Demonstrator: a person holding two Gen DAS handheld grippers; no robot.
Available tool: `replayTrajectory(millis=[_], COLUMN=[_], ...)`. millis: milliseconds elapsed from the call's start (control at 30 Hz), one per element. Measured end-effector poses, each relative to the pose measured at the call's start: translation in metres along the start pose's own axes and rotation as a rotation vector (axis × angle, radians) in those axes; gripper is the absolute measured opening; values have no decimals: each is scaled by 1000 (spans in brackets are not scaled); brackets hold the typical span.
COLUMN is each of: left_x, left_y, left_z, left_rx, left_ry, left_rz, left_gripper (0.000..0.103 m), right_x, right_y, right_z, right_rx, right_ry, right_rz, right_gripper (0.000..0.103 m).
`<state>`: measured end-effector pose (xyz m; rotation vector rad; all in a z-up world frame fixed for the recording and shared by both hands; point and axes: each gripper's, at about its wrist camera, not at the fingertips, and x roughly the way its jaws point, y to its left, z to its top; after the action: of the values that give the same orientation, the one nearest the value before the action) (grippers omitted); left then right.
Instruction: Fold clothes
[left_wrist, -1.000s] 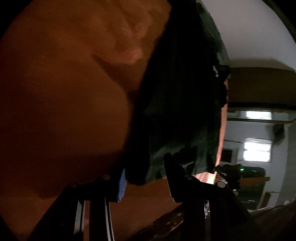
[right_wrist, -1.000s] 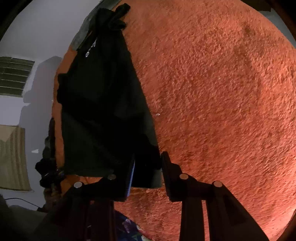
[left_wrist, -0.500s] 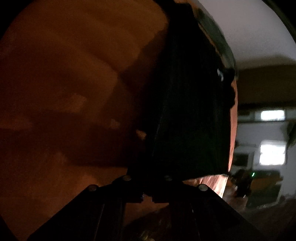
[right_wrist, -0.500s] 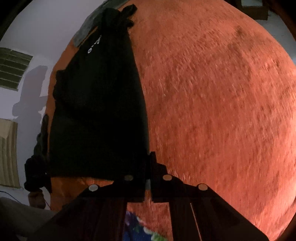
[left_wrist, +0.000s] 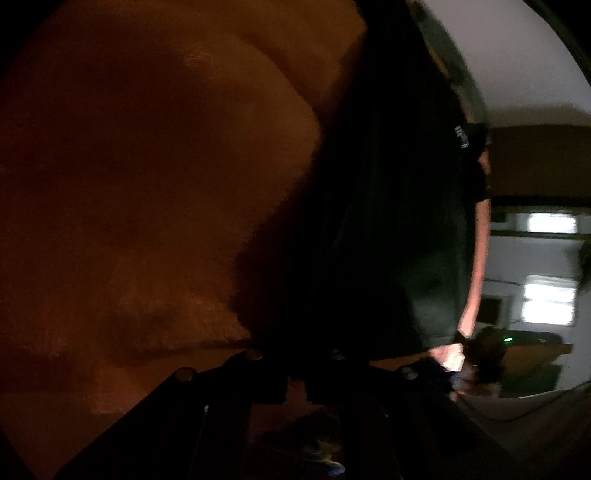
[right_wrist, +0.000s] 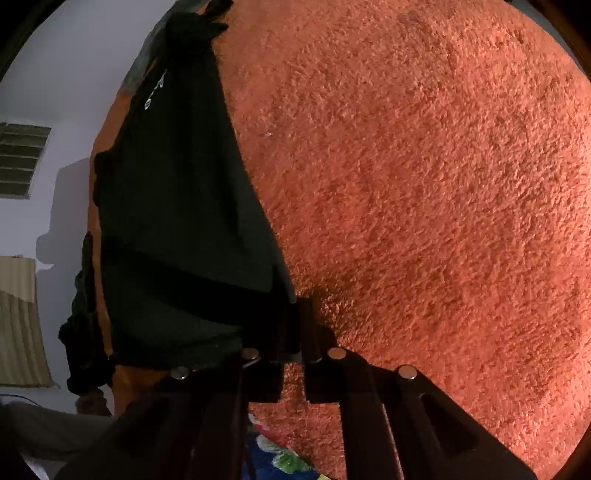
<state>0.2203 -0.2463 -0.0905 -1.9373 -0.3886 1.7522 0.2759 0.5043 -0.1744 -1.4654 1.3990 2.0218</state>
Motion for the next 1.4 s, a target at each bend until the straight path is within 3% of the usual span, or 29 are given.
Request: replayTrajectory(millis=[133, 233, 333, 367, 433, 500, 633, 700, 733, 800, 900, 1000, 1100, 1200, 1267, 1300, 1333, 1400], left_x=[-29, -73, -117, -126, -126, -125, -87, -62, -51, -27, 22, 59, 82, 93, 98, 98, 97, 99], left_y=[-22, -24, -30, -35, -58, -82, -131, -153, -163, -183, -222, -244, -235, -207, -197, -193, -190, -189], left_z=[2, 27, 84, 107, 163, 220, 308, 332, 336, 335, 322, 333, 359, 379, 377, 376, 375, 375], left_rx=[58, 73, 116, 125, 185, 249, 428, 472, 460, 428, 421, 368, 203, 14, -39, -41, -33, -20], left_ry=[-21, -95, -176, -199, -226, -252, -209, -187, -170, -118, -14, -18, -64, -97, -114, -124, -130, -129], left_rz=[75, 88, 83, 88, 118, 149, 300, 352, 302, 162, -76, -130, -147, -171, -189, -199, -204, -196], left_gripper=[11, 12, 21, 30, 37, 39, 40, 40, 40, 40, 40, 41, 42, 43, 43, 43, 43, 43], right_x=[-20, -43, -64, -68, -75, -78, -55, -32, -21, 16, 69, 110, 144, 149, 151, 150, 148, 144], right_y=[11, 25, 53, 67, 96, 125, 174, 195, 206, 224, 249, 255, 249, 244, 248, 249, 250, 251], right_z=[10, 38, 87, 110, 156, 203, 303, 332, 347, 352, 344, 339, 349, 350, 353, 354, 355, 356], right_rx=[-53, -87, -171, -206, -277, -323, -371, -411, -432, -446, -430, -306, -99, -14, -34, -39, -47, -65], right_ry=[-9, -38, -81, -98, -132, -164, -150, -137, -130, -41, 19, 15, -15, -89, -105, -112, -121, -139], right_rz=[-106, -151, -188, -195, -208, -209, -201, -199, -198, -104, 46, 149, 161, 167, 181, 183, 181, 176], right_gripper=[23, 25, 26, 26, 44, 53, 55, 55, 55, 55, 55, 55, 55, 55, 43, 22, 13, 9])
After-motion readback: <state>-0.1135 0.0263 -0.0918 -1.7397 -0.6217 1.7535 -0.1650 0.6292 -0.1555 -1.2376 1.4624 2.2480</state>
